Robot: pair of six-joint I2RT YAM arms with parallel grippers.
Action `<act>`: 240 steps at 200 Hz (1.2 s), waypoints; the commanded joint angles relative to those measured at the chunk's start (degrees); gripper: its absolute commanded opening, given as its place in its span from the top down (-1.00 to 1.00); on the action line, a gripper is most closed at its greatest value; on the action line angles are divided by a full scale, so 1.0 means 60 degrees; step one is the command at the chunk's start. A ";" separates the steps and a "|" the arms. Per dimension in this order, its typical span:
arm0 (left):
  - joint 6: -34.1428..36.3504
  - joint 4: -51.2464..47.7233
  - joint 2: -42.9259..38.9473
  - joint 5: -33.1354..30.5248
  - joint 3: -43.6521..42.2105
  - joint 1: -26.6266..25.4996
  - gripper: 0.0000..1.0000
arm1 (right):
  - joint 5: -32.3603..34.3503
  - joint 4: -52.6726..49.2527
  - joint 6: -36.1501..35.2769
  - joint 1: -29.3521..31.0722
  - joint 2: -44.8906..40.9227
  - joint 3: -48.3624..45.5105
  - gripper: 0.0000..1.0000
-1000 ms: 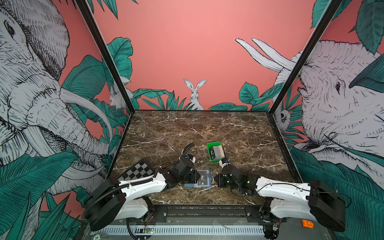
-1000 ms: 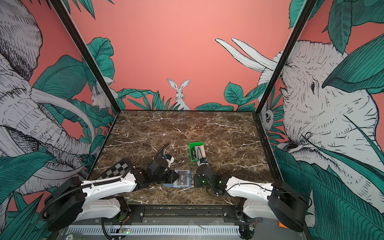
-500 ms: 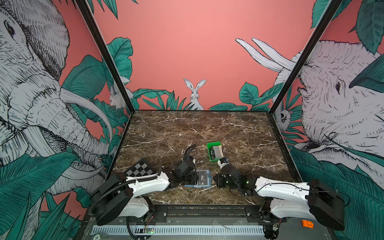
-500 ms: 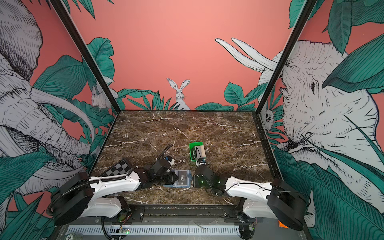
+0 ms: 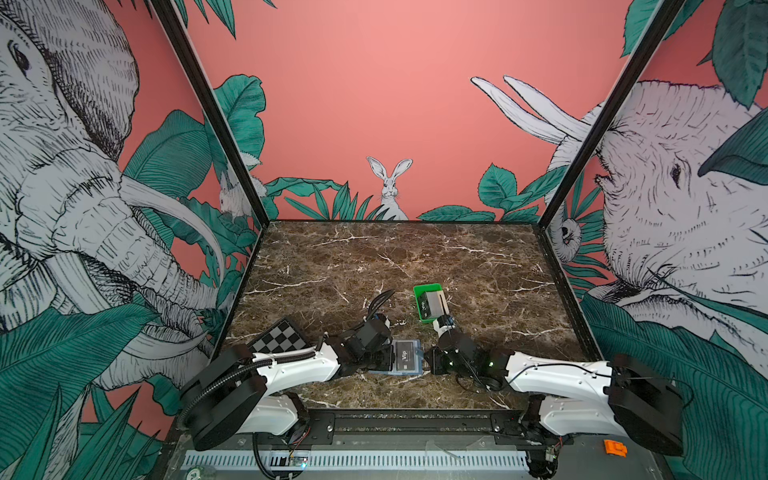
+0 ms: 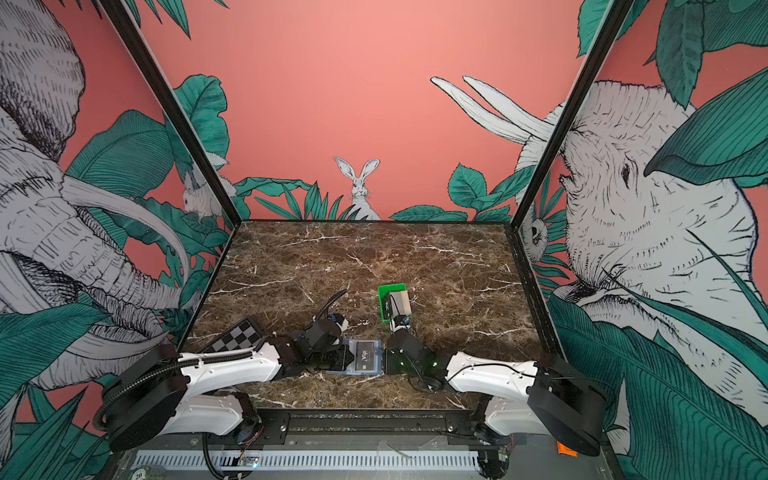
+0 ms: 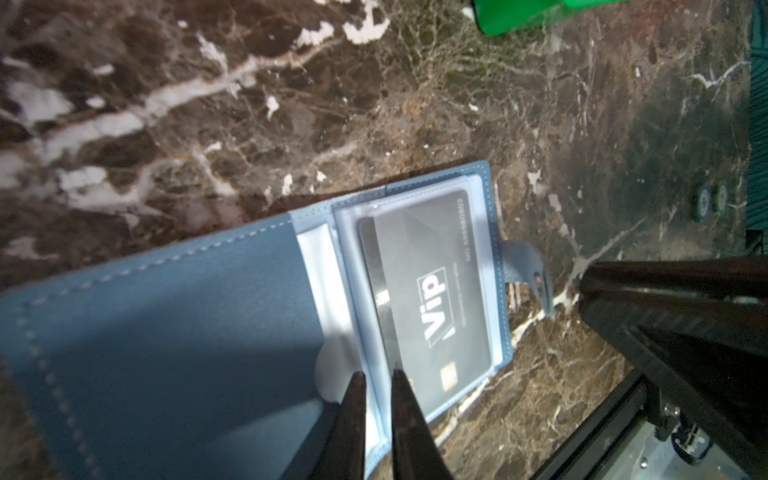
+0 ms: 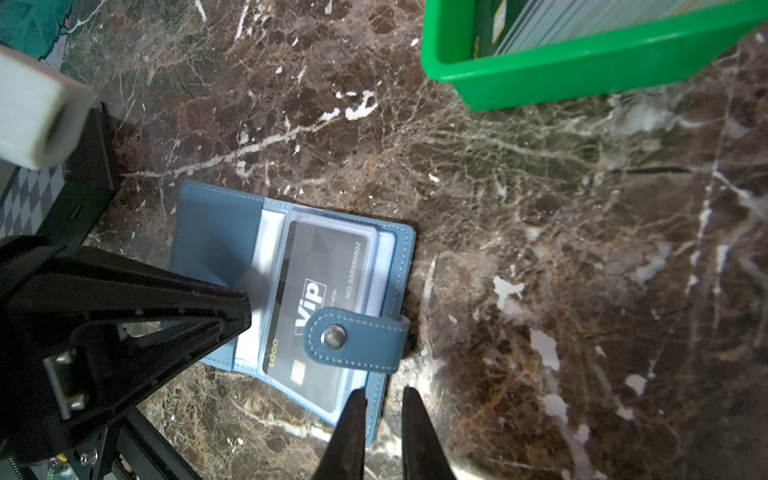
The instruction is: Put the credit cards into the card holder
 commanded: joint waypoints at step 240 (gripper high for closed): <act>-0.0516 0.0458 0.0017 0.0058 0.0067 -0.0064 0.76 | -0.0494 0.0833 0.0765 0.0082 0.0872 0.0172 0.66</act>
